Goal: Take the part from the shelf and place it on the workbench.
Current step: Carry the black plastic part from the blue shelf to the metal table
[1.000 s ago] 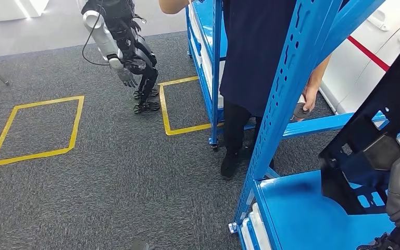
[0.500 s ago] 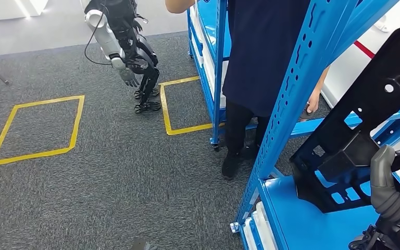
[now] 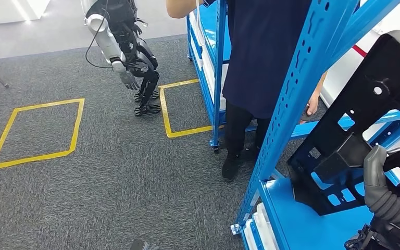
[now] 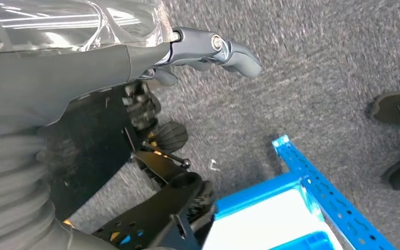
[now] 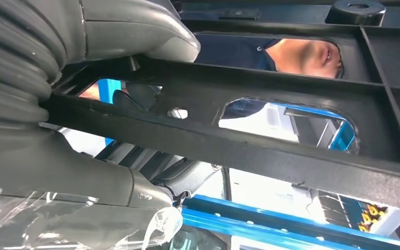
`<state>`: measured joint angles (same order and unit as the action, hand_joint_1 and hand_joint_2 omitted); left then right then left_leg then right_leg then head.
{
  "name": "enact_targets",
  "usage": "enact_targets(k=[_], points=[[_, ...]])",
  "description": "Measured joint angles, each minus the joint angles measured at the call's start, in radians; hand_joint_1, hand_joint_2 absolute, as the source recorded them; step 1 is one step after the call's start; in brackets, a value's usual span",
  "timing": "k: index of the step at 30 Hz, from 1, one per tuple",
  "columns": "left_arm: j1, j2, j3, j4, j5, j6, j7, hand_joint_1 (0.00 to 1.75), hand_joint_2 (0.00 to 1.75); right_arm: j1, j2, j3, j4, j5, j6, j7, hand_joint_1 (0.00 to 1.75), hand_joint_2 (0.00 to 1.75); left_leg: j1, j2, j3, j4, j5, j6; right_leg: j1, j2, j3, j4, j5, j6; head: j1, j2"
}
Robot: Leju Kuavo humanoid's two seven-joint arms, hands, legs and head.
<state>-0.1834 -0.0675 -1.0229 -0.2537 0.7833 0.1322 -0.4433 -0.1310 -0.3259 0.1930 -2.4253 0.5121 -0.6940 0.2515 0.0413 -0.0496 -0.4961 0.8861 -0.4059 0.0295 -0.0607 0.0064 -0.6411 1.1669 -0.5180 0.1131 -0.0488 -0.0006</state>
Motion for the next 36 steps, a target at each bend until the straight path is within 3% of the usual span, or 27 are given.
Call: enact_targets(k=[2,3,4,6,8,11,13,15,17,20,22,24,26,27,28,29,31,32,33,34,36], points=[[0.0,0.003,0.001,0.0,0.007,-0.008,0.0,0.0,1.75,0.002,0.001,0.0,0.001,0.0,0.0,-0.001,1.75,1.75,0.012,-0.004,0.0,0.019,-0.011,-0.026,-0.017,0.01,0.059,-0.129,0.052,0.029,0.001,0.0],[-0.001,0.005,0.002,0.0,0.01,-0.011,0.0,0.0,1.75,0.002,0.001,0.001,0.002,0.0,0.0,-0.001,1.75,1.75,0.016,-0.006,-0.004,0.033,-0.019,-0.038,-0.018,0.013,0.077,-0.168,0.054,0.029,0.001,0.0],[-0.001,0.007,0.002,0.0,0.011,-0.013,0.0,0.0,1.75,0.001,0.001,0.002,0.003,0.0,0.0,-0.002,1.75,1.75,0.02,-0.007,-0.01,0.045,-0.027,-0.048,-0.014,0.015,0.083,-0.18,0.051,0.019,-0.001,0.0],[0.001,0.009,0.003,0.0,0.011,-0.015,0.0,0.0,1.75,-0.002,0.0,0.002,0.003,0.001,0.0,-0.003,1.75,1.75,0.032,-0.007,-0.014,0.062,-0.037,-0.06,0.005,0.008,0.082,-0.169,0.044,-0.022,-0.004,0.0],[0.002,0.009,0.003,0.0,0.011,-0.016,0.0,0.0,1.75,-0.006,-0.001,0.002,0.002,0.001,0.0,-0.004,1.75,1.75,0.041,-0.005,-0.009,0.062,-0.04,-0.056,0.015,0.008,0.084,-0.168,0.056,-0.042,-0.006,0.0],[-0.002,0.008,0.003,-0.001,0.012,-0.021,0.0,0.0,1.75,-0.01,-0.001,0.002,0.002,0.002,0.0,-0.006,1.75,1.75,0.043,-0.002,-0.007,0.05,-0.034,-0.036,0.026,0.012,0.083,-0.169,0.058,-0.05,-0.008,0.0],[-0.003,0.008,0.003,-0.001,0.012,-0.029,0.001,0.0,1.75,-0.011,-0.001,0.002,0.002,0.004,0.0,-0.007,1.75,1.75,0.044,-0.001,-0.007,0.047,-0.036,-0.039,0.032,0.013,0.083,-0.169,0.056,-0.055,-0.008,0.0],[-0.003,0.008,0.004,-0.001,0.015,-0.036,0.006,0.0,1.75,-0.011,-0.002,0.002,0.002,0.006,0.0,-0.007,1.75,1.75,0.045,0.0,-0.008,0.049,-0.039,-0.053,0.032,0.012,0.084,-0.17,0.055,-0.056,-0.008,0.0],[-0.002,0.008,0.007,-0.001,0.02,-0.042,0.013,0.0,1.75,-0.011,-0.002,0.002,0.002,0.008,0.0,-0.008,1.75,1.75,0.043,0.0,-0.012,0.057,-0.045,-0.055,0.025,0.011,0.084,-0.171,0.056,-0.054,-0.008,0.0],[-0.002,0.009,0.014,-0.001,0.025,-0.048,0.019,0.0,1.75,-0.011,-0.002,0.002,0.003,0.007,0.0,-0.01,1.75,1.75,0.033,0.002,-0.017,0.062,-0.044,-0.037,0.017,0.011,0.089,-0.184,0.066,-0.041,-0.008,0.0],[-0.002,0.008,0.018,-0.001,0.026,-0.05,0.019,0.0,1.75,-0.008,-0.002,0.002,0.003,0.006,0.0,-0.011,1.75,1.75,0.03,0.005,-0.005,0.027,-0.016,-0.027,0.014,0.007,0.092,-0.195,0.068,-0.03,-0.007,0.0],[-0.003,0.008,0.019,-0.001,0.026,-0.053,0.021,0.0,1.75,-0.005,0.0,0.003,0.004,0.003,0.0,-0.012,1.75,1.75,0.03,0.009,0.005,-0.009,0.013,-0.024,0.015,0.0,0.068,-0.14,0.02,-0.027,-0.006,0.0],[-0.001,0.007,0.02,-0.001,0.027,-0.056,0.023,0.0,1.75,-0.003,0.0,0.004,0.006,0.0,0.0,-0.013,1.75,1.75,0.024,0.013,-0.003,-0.014,0.022,-0.025,0.015,-0.002,0.02,-0.02,-0.052,-0.023,-0.005,0.0],[0.0,0.006,0.02,-0.001,0.027,-0.057,0.023,0.0,1.75,-0.002,0.001,0.005,0.007,0.0,0.0,-0.013,1.75,1.75,0.024,0.013,-0.008,-0.013,0.025,-0.028,0.015,-0.002,0.005,0.027,-0.069,-0.019,-0.005,0.0],[0.002,0.006,0.02,-0.001,0.027,-0.058,0.023,0.0,1.75,-0.002,0.001,0.005,0.008,0.0,0.0,-0.014,1.75,1.75,0.025,0.012,-0.013,-0.012,0.028,-0.031,0.013,-0.002,0.006,0.04,-0.067,-0.013,-0.005,0.0],[0.004,0.006,0.02,-0.001,0.027,-0.059,0.024,0.0,1.75,-0.002,0.001,0.005,0.008,0.0,0.0,-0.014,1.75,1.75,0.029,0.011,-0.019,-0.009,0.03,-0.035,0.008,-0.002,0.027,0.013,-0.047,-0.006,-0.005,0.0],[0.005,0.007,0.021,-0.001,0.028,-0.06,0.024,0.0,1.75,-0.003,0.005,0.004,0.008,0.0,0.0,-0.015,1.75,1.75,0.038,0.007,-0.032,0.004,0.032,-0.048,-0.003,0.002,0.108,-0.12,0.006,0.014,-0.005,0.0],[0.005,0.007,0.022,-0.001,0.029,-0.061,0.025,0.0,1.75,-0.005,0.01,0.004,0.009,0.0,0.0,-0.015,1.75,1.75,0.042,0.003,-0.038,0.012,0.032,-0.057,-0.003,0.01,0.138,-0.169,0.027,0.017,-0.005,0.0],[0.004,0.007,0.023,-0.001,0.03,-0.062,0.025,0.0,1.75,-0.007,0.017,0.004,0.009,0.0,-0.001,-0.015,1.75,1.75,0.046,-0.001,-0.043,0.019,0.032,-0.066,0.0,0.019,0.153,-0.196,0.037,0.013,-0.006,0.0],[0.004,0.007,0.025,-0.001,0.032,-0.062,0.026,0.0,1.75,-0.008,0.021,0.003,0.01,0.0,-0.001,-0.015,1.75,1.75,0.05,-0.007,-0.048,0.022,0.035,-0.076,0.009,0.028,0.155,-0.203,0.036,0.001,-0.007,0.0],[0.006,0.004,0.026,-0.001,0.033,-0.065,0.029,0.0,1.75,-0.012,0.021,0.003,0.01,0.001,-0.001,-0.017,1.75,1.75,0.06,-0.016,-0.056,0.02,0.045,-0.094,0.02,0.031,0.148,-0.208,0.042,-0.034,-0.007,0.0]])
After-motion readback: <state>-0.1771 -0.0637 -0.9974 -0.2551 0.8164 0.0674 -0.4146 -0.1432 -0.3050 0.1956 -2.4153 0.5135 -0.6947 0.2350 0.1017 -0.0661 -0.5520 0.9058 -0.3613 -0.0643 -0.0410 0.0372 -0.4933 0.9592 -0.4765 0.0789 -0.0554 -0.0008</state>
